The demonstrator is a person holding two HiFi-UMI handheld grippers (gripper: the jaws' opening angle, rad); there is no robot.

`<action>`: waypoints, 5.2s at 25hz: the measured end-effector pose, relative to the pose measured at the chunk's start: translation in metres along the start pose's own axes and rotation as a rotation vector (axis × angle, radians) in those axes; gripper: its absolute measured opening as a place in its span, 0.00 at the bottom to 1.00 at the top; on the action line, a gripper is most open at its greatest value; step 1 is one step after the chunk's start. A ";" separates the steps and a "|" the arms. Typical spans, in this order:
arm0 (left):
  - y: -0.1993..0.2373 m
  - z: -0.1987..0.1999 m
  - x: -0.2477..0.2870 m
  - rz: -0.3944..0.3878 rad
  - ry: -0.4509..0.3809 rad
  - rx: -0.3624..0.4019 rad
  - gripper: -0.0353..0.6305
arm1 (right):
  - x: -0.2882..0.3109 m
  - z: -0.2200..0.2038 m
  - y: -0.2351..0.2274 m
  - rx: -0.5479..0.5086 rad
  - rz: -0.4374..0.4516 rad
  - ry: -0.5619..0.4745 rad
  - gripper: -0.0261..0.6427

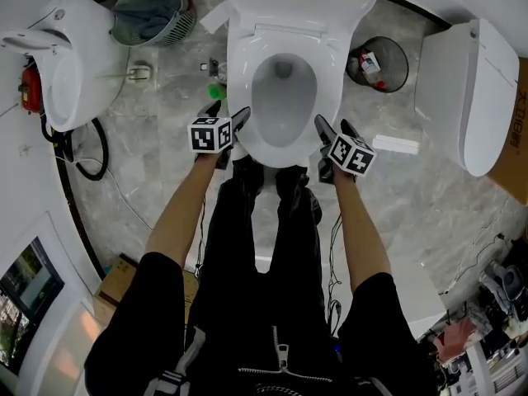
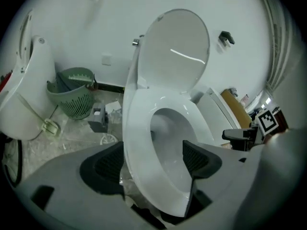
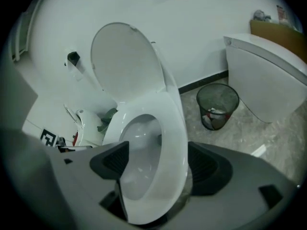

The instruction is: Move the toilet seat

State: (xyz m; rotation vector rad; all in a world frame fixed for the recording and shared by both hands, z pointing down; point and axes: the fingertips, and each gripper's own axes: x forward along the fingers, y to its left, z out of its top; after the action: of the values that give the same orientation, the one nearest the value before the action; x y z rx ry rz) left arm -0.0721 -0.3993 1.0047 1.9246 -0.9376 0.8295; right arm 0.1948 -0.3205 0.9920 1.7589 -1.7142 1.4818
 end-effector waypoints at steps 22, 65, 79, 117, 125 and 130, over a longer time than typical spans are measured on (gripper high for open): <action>0.021 -0.059 0.033 0.011 0.090 -0.315 0.41 | 0.053 -0.074 -0.016 0.244 -0.045 0.156 0.77; -0.044 0.204 -0.116 -0.174 -0.137 -0.445 0.26 | -0.100 0.176 0.051 0.920 0.120 -0.048 0.32; -0.047 0.341 -0.103 -0.056 -0.306 -0.384 0.20 | -0.071 0.274 0.059 1.174 0.273 -0.067 0.30; -0.080 0.353 -0.213 -0.016 -0.465 0.035 0.13 | -0.117 0.361 0.160 0.296 0.309 -0.309 0.06; -0.113 0.323 -0.266 -0.026 -0.490 0.200 0.06 | -0.211 0.335 0.237 -0.116 0.310 -0.417 0.04; -0.135 0.313 -0.309 -0.045 -0.543 0.290 0.06 | -0.262 0.301 0.271 -0.283 0.278 -0.494 0.04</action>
State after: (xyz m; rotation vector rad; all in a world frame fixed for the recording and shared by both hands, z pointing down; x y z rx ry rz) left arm -0.0532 -0.5278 0.5638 2.4826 -1.1263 0.4316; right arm 0.1597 -0.4717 0.5352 1.8901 -2.3559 0.8633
